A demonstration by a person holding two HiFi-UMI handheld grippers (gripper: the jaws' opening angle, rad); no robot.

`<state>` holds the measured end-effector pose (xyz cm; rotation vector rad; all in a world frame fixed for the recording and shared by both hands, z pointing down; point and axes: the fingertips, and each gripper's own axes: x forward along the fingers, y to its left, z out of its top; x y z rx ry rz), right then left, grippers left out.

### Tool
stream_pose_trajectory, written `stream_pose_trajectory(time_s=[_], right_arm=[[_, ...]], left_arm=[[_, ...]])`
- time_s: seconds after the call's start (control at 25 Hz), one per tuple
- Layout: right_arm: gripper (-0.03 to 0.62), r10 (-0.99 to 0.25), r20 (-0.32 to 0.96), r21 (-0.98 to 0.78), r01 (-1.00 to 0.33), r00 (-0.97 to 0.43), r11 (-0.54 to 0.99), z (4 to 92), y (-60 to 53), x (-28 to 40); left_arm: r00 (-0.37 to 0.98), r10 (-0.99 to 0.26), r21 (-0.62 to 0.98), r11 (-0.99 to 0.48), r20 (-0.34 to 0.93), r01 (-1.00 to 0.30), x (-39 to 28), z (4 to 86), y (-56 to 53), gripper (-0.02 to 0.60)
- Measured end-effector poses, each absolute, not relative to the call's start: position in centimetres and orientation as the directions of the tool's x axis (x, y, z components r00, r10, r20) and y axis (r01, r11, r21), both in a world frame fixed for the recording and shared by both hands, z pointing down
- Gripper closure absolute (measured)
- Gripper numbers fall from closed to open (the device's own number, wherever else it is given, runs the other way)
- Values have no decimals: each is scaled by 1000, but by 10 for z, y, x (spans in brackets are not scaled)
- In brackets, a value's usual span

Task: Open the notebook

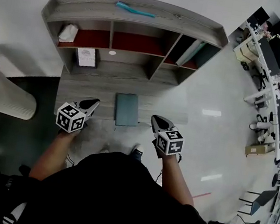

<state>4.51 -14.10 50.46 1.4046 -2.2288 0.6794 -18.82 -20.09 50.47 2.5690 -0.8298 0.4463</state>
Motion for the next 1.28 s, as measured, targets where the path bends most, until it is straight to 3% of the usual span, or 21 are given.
stream_pose_trajectory(time_s=[1.28], right_arm=[[592,-507,712,-300,-864,-485,404,614,-151,130]], left_arm=[[668,-433,290,-661,605,-692,-91,604,-216,572]])
